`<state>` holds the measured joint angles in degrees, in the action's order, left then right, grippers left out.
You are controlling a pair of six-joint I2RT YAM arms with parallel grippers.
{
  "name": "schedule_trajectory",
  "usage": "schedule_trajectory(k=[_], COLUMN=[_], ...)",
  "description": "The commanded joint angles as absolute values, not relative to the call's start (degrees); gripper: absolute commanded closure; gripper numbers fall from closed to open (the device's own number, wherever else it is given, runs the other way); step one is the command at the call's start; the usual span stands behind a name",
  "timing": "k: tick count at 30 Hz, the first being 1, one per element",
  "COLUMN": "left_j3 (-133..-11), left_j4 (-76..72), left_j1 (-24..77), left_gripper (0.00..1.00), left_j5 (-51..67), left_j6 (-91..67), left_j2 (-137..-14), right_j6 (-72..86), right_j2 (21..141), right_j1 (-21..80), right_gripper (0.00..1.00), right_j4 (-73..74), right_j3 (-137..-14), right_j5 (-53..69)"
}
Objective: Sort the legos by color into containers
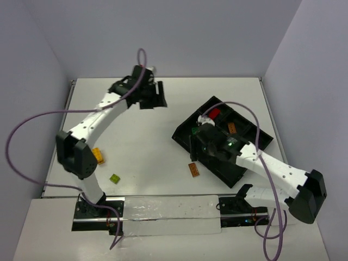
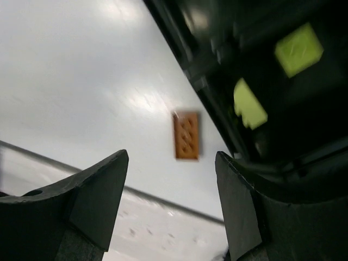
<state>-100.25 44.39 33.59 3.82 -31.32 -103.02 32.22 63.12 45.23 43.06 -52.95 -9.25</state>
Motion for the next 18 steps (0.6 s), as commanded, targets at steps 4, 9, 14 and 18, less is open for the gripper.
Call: schedule_trajectory(k=[4,9,14,18], left_j3=[-95.5,-95.5,-95.6,-96.0], left_j4=[47.2,48.0,48.3,48.3], left_j1=[23.8,22.5,22.5,22.4], left_gripper=[0.24,0.24,0.24,0.24], left_j5=[-4.0,-4.8,-4.6,-4.8], left_j6=[-30.6,-30.9,-31.3,-31.3], left_j2=[-91.4,-90.1,-91.2,-91.4], right_j6=[38.2,38.6,38.5,38.2], right_j2=[68.7,75.3,81.7,85.0], right_j1=[51.8,54.5,54.9,55.0], right_gripper=[0.26,0.25,0.25,0.25], right_j4=[33.3,26.6,22.4,21.2], right_j3=[-44.3,-40.9,-40.6,-41.1], right_j5=[-10.6,-11.0,-12.2,-12.7])
